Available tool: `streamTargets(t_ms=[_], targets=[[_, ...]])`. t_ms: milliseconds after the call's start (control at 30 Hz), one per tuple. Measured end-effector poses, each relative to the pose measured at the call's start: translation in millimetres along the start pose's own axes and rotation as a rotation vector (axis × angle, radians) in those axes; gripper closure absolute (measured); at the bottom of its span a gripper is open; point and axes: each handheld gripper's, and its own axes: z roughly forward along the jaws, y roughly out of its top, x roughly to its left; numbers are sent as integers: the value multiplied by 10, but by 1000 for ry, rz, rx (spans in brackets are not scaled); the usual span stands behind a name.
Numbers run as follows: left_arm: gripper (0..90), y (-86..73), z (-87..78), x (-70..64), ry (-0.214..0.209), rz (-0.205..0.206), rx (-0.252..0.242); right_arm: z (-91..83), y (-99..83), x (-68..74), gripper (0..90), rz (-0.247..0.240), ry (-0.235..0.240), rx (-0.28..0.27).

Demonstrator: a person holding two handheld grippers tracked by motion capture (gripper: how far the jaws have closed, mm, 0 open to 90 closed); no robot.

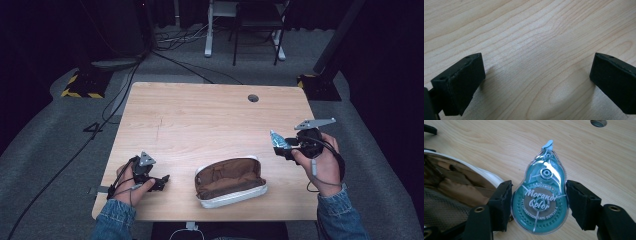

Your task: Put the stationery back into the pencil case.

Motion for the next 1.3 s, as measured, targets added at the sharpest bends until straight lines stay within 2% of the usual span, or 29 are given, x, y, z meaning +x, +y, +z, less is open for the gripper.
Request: streamTargets(t_ms=[133, 233, 367, 700, 1167, 1300], targets=[[1, 1, -2, 0, 0, 0, 3, -45, 29, 106, 396, -27, 17, -7], [1, 0, 1, 1, 1, 1, -1, -58, 49, 190, 396, -52, 40, -8], [1, 2, -1, 1, 0, 1, 2, -45, 72, 303, 396, -80, 94, 1], [0, 6, 5, 1, 1, 3, 0, -63, 103, 511, 396, -139, 157, 10], [0, 9, 8, 1, 2, 6, -2, 41, 125, 767, 396, -219, 259, 60], [0, 9, 8, 2, 2, 6, -2, 82, 124, 825, 396, -230, 275, 74]])
